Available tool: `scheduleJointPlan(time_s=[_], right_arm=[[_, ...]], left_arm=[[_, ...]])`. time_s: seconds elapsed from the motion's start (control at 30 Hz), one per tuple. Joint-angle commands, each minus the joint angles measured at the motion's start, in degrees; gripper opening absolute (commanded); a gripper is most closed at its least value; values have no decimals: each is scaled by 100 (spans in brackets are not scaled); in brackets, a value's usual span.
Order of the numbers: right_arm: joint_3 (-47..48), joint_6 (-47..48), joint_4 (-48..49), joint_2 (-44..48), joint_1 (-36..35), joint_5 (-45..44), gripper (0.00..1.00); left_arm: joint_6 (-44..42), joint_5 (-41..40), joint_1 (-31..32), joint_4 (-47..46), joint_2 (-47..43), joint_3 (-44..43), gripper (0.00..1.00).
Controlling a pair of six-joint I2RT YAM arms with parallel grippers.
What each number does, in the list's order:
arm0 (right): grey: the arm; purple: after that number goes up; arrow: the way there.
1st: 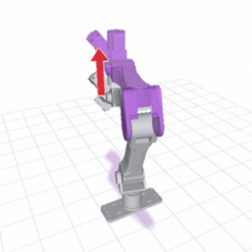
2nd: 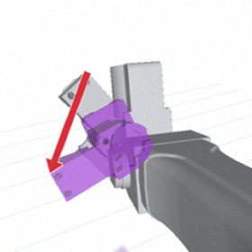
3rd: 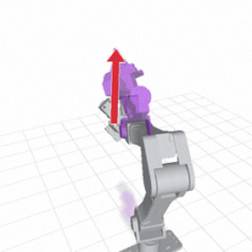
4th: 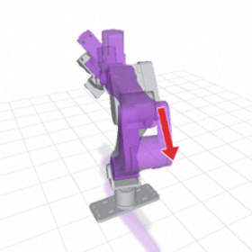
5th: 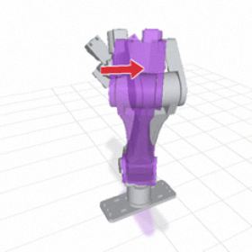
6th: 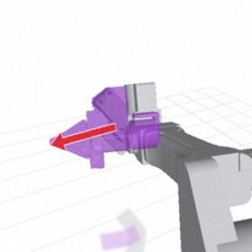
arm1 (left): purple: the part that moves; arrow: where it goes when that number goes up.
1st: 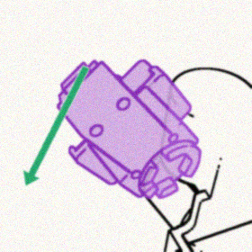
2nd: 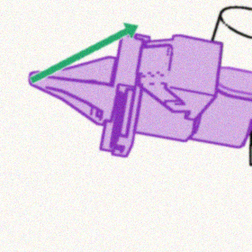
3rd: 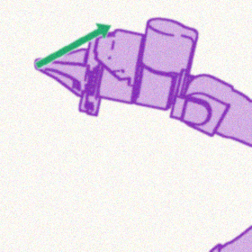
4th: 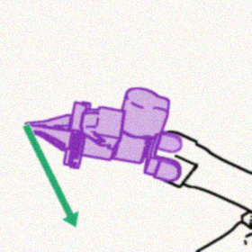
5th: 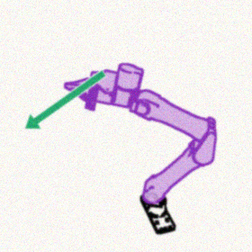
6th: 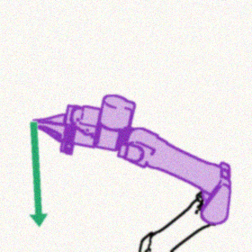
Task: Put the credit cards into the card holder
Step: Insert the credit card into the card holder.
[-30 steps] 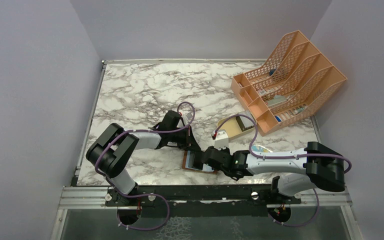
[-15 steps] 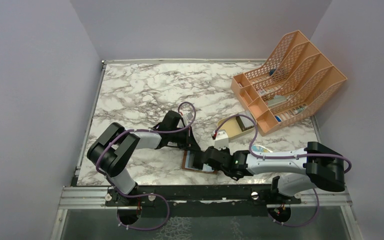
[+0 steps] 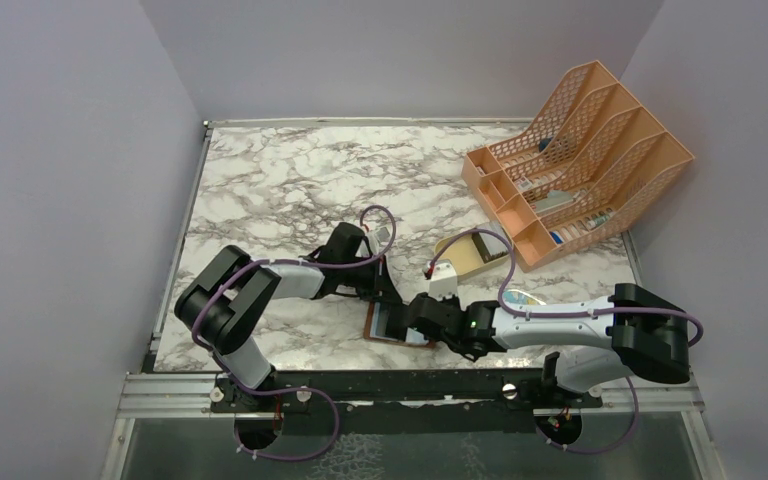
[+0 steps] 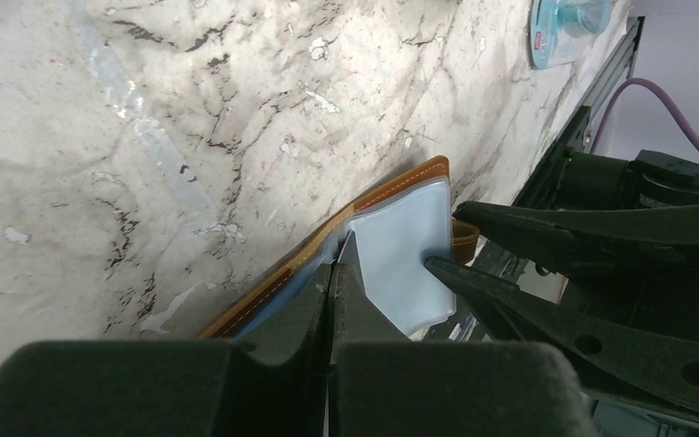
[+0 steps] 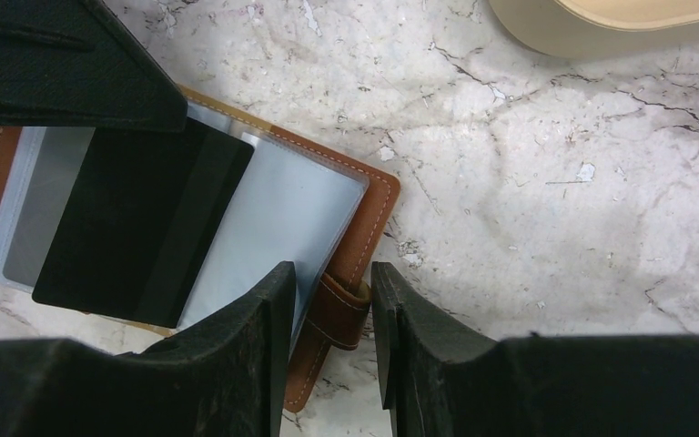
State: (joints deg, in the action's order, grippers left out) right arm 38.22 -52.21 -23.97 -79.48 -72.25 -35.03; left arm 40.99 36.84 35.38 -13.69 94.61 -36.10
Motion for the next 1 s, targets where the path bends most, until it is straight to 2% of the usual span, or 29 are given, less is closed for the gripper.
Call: scheduleJointPlan(time_s=[0.0,0.37,0.63,0.73,0.97], right_arm=[[-91,-34,182,65,44,42,36],[-113,-81,234,16,43,74,36],[224,-433,-749,381,44,121,38],[22,-384,-561,526,42,174,36],[-48,-513,-547,177,44,242,29]], left_arm=[[67,-116,124,-136,-74,173,0],[312,-260,203,-370,146,201,0],[331,-617,233,-252,119,349,0],[333,-676,237,-239,132,363,0],[386,-717,242,-244,66,365,0]])
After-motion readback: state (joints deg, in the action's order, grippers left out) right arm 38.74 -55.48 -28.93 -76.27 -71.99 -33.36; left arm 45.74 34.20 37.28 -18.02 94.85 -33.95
